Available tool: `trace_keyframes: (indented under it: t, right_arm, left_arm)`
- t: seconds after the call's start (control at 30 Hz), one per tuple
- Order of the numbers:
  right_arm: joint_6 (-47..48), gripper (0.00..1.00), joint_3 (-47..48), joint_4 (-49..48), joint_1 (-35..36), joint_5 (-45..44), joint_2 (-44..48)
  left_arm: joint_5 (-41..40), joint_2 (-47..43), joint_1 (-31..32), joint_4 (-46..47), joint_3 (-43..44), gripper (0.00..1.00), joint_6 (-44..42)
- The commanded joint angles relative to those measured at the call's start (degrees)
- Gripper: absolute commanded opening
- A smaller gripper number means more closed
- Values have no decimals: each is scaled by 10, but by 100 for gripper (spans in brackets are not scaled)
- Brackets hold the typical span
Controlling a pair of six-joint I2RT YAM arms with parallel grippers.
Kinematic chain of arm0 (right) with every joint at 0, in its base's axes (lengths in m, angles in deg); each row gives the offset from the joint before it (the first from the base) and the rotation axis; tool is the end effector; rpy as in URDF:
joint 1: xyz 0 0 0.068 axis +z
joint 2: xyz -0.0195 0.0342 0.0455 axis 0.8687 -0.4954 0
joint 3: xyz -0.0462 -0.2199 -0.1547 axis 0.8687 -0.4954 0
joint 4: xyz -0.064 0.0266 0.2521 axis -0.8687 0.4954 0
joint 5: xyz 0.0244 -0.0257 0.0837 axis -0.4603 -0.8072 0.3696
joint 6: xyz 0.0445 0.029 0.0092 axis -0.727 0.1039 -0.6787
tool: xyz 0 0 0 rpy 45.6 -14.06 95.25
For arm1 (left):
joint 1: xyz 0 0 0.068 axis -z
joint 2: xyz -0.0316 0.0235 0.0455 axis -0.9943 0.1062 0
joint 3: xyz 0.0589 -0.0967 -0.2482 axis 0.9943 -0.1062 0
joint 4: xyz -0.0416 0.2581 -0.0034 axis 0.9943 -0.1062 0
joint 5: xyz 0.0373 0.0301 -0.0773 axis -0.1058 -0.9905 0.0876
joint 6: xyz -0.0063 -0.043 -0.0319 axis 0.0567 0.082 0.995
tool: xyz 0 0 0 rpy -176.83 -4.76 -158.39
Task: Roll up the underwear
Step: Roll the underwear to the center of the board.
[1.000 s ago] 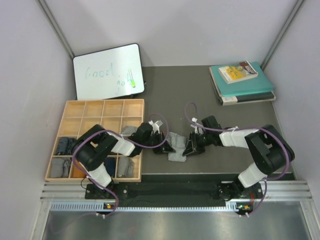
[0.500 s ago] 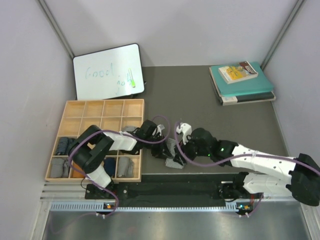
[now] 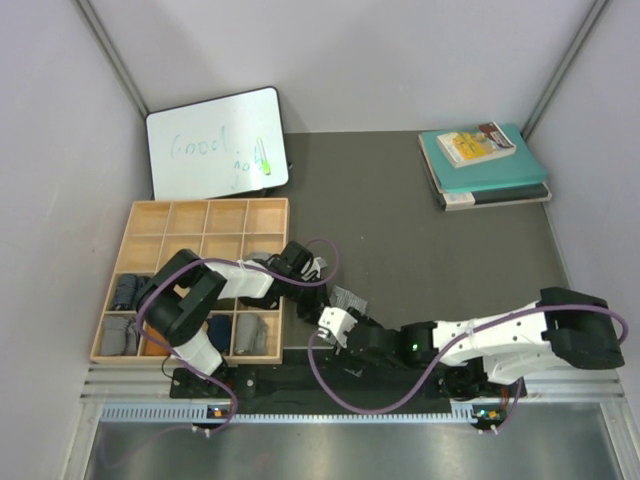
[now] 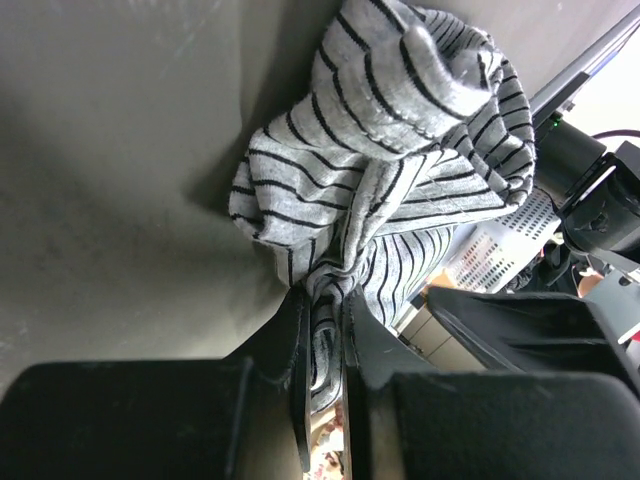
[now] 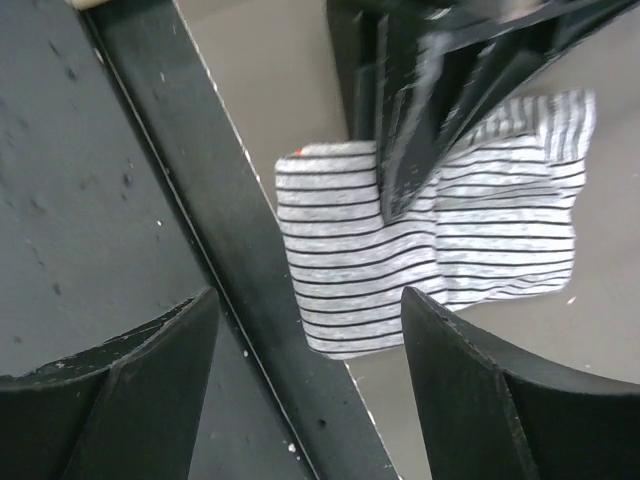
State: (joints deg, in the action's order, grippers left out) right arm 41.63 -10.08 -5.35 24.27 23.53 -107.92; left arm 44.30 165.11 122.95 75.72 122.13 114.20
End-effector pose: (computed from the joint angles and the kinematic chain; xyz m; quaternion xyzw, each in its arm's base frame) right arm 0.0348 0.2400 0.1787 -0.5117 0.7533 0.1679 0.3775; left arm 0.1965 -0.1899 0.1129 0.0192 -0.9115 0.4010 0.0895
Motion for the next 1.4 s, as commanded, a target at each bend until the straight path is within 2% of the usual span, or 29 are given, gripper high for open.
trace_keyframes:
  t: [0.0, 0.07, 0.17, 0.2, 0.27, 0.3, 0.37, 0.4, 0.47, 0.53, 0.57, 0.6, 0.67, 0.73, 0.9, 1.1, 1.13, 1.37]
  right_arm:
    - [0, 70, 6, -31, 17, -69, -39]
    - [-2, 67, 7, -34, 18, -75, -61]
    - [-6, 59, 8, -39, 18, -92, -85]
    - [-5, 51, 8, -39, 18, -99, -90]
    - [-4, 43, 10, -42, 18, -101, -108]
    - [-5, 34, 9, -41, 18, -98, -114]
    - [-6, 24, 13, -42, 18, -93, -124]
    - [-7, 10, 14, -39, 17, -81, -126]
    - [-7, 0, 18, -34, 9, -56, -119]
    - [-8, 0, 18, -27, -13, 16, -103]
    - [-11, 0, 22, -19, -23, 41, -86]
    - [-14, 0, 26, -11, -34, 85, -77]
    - [-14, 0, 36, 14, -67, 126, -60]
    - [-13, 0, 45, 35, -92, 192, -44]
    - [-8, 0, 68, 55, -199, 350, -58]
    - [-11, 0, 90, 58, -307, 482, -88]
    - [-11, 0, 98, 60, -323, 496, -94]
    - [3, 0, 148, 95, -427, 637, -177]
  left_arm:
    - [9, 7, 0, -46, 9, 0, -22]
    - [10, 6, -1, -50, 10, 0, -23]
    - [13, 7, -3, -59, 13, 0, -33]
    - [14, 8, -4, -59, 14, 0, -34]
    - [20, 10, -4, -57, 13, 0, -34]
    - [22, 10, -3, -54, 12, 0, -34]
    - [26, 10, -3, -46, 12, 0, -35]
    - [29, 9, -4, -44, 9, 0, -34]
    - [31, 0, -4, -31, 4, 5, -29]
    - [19, -10, -6, -30, -3, 18, -29]
    - [11, -25, -9, -32, -5, 31, -32]
    - [-1, -34, -15, -37, -4, 37, -36]
    - [-26, -61, -25, -41, -3, 50, -46]
    - [-41, -81, -41, -43, 1, 55, -50]
    - [-110, -144, -59, -65, 21, 59, -94]
    - [-106, -206, -59, 42, -22, 56, -127]
    - [-102, -215, -59, 85, -28, 56, -133]
    - [-52, -222, -58, 217, -81, 58, -132]
